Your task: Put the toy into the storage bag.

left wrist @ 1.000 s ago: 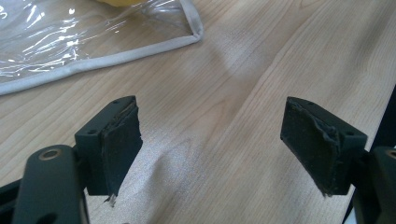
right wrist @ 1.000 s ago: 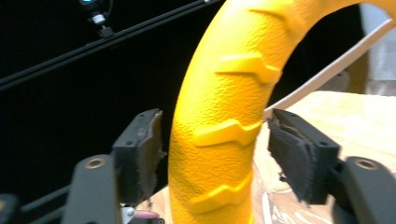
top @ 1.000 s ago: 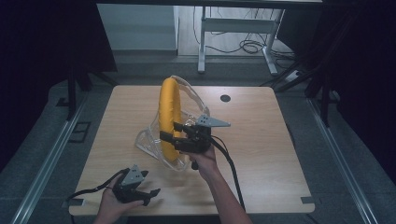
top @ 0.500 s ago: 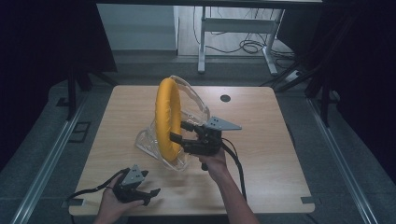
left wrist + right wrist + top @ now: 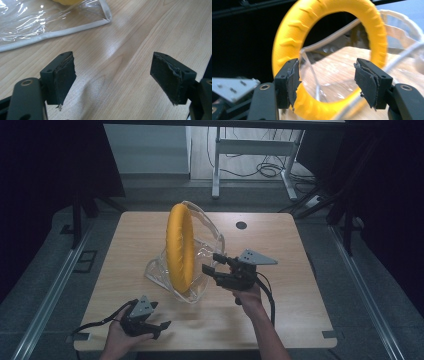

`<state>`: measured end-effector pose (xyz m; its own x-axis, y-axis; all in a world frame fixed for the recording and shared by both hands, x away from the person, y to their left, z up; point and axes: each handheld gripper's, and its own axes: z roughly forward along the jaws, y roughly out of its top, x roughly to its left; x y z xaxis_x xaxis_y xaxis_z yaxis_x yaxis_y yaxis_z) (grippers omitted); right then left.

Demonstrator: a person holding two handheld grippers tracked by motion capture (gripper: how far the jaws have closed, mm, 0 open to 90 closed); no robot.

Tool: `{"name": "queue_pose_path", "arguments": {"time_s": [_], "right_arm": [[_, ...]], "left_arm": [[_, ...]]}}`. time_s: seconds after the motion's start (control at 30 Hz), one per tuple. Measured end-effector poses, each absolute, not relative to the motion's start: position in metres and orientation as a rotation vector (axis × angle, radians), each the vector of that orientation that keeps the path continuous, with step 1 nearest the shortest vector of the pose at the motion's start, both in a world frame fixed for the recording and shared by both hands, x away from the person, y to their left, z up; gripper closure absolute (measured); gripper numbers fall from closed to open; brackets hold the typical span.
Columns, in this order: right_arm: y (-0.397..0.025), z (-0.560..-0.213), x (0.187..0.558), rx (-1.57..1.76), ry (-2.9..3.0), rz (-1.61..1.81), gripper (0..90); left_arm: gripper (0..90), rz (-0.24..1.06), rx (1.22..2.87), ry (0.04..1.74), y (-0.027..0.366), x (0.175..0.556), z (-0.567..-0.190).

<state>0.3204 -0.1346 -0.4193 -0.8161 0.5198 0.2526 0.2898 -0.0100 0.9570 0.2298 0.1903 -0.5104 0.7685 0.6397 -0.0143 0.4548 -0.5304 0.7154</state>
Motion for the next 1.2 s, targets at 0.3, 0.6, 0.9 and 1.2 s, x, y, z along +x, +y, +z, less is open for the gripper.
{"name": "queue_pose_path", "arguments": {"time_s": [0.3, 0.6, 0.9, 1.2], "right_arm": [[-0.169, -0.441, 0.318, 0.913, 2.096, 1.783, 36.4], [-0.191, -0.464, 0.315, 0.97, 2.101, 1.72, 36.5], [-0.193, -0.476, 0.315, 1.002, 2.112, 1.704, 36.5], [-0.19, -0.478, 0.313, 0.992, 2.128, 1.66, 35.5]], "left_arm": [[20.0, 0.328, 2.224, 0.817, 0.191, 0.23, -0.51], [20.0, 0.321, 2.221, 0.824, 0.19, 0.231, -0.511], [20.0, 0.32, 2.218, 0.826, 0.189, 0.23, -0.511], [19.9, 0.323, 2.223, 0.82, 0.19, 0.23, -0.511]]}}
